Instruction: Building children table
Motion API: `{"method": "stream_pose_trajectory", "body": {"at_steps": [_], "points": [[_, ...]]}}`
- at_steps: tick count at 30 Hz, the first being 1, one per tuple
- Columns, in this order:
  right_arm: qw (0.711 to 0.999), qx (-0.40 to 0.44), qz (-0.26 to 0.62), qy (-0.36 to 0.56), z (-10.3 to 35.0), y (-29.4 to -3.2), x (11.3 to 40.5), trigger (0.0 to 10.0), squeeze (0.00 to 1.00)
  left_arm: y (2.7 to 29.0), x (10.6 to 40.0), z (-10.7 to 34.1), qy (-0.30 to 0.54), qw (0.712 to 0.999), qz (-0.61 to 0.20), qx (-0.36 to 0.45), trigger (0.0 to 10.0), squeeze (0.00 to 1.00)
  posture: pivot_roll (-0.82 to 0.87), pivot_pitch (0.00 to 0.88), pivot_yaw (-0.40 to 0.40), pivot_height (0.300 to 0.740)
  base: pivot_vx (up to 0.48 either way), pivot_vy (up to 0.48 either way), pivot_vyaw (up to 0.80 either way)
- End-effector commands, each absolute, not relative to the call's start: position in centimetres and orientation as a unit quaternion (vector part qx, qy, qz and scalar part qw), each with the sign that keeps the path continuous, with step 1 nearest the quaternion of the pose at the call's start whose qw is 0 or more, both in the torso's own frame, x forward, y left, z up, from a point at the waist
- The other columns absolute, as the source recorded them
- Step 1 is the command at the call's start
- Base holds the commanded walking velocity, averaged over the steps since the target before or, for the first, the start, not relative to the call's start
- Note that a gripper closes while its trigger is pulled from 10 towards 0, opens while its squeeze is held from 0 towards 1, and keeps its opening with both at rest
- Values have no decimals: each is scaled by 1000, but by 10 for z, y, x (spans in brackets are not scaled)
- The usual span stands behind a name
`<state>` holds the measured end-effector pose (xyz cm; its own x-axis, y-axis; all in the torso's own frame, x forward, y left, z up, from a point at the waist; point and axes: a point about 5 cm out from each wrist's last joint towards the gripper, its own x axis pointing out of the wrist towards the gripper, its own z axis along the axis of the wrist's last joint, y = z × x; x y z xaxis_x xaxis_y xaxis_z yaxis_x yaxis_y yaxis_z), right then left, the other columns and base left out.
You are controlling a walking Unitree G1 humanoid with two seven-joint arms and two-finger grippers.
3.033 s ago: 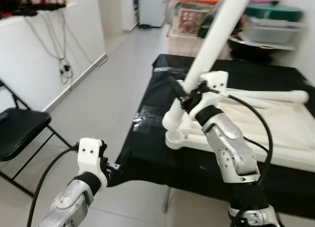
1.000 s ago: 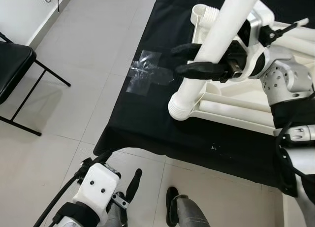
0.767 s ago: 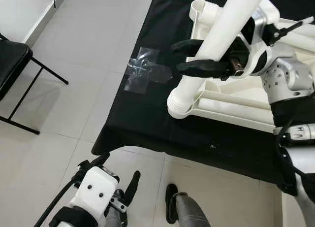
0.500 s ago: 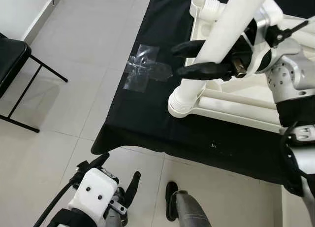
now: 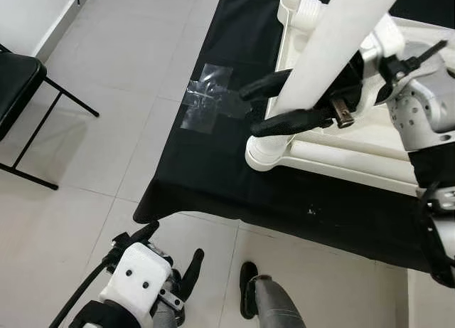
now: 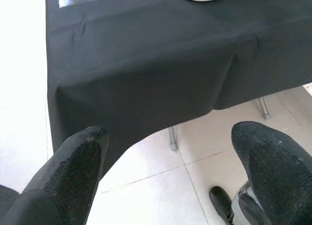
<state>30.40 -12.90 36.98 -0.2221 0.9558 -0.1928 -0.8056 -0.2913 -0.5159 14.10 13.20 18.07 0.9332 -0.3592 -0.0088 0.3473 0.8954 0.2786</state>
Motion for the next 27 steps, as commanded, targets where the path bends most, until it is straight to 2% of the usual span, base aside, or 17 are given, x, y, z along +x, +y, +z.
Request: {"method": "stream_pose_trajectory", "body": {"at_steps": [1,4,10,23,25,26,27], "points": [[561,-232,787,-111,354,-119,308,10000,0,131,139,174,0,973,-185,140,10000,0,56,484,-51,740,0,0,0],[562,-226,788,-111,357,-117,309,10000,0,131,139,174,-1,973,-185,140,10000,0,56,484,-51,740,0,0,0],[587,-180,781,-110,364,-120,319,10000,0,130,141,173,-4,973,-183,139,10000,0,42,476,-63,740,0,0,0],[616,-162,762,-116,359,-124,322,10000,0,129,142,173,-7,973,-181,139,10000,0,39,473,-64,740,0,0,0],[622,-158,758,-116,357,-125,322,10000,0,129,143,173,-7,974,-181,139,10000,0,37,472,-62,740,0,0,0],[644,-152,741,-113,354,-126,323,10000,0,129,144,172,-7,974,-181,139,10000,0,33,472,-63,740,0,0,0],[644,-152,741,-113,354,-126,323,10000,0,129,144,172,-7,974,-181,139,10000,0,33,472,-63,740,0,0,0]]}}
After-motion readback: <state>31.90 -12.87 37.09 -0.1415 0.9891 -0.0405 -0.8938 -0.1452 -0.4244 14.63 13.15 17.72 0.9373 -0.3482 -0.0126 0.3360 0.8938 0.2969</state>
